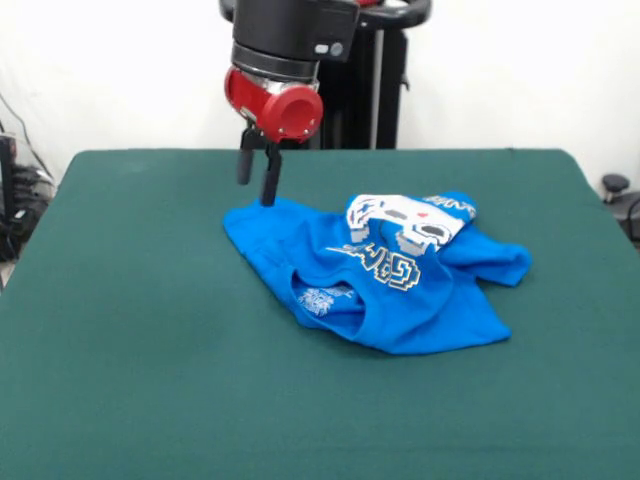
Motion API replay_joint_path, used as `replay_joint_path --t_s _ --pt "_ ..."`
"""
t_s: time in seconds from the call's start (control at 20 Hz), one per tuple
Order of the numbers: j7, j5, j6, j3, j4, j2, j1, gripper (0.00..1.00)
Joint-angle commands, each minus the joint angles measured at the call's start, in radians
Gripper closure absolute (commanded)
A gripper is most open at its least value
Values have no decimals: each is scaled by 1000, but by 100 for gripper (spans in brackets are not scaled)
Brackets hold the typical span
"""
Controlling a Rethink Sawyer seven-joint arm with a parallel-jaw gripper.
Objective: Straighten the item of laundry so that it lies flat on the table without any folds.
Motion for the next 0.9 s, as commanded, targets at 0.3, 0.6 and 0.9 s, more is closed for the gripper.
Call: replay_joint_path --t_s 0.3,0.6,0.9 --pt "-45 -76 25 155 -15 95 -157 0" --pt "70 -54 -64 149 45 178 -132 0" --pt "44 -81 -121 219 93 220 -182 0"
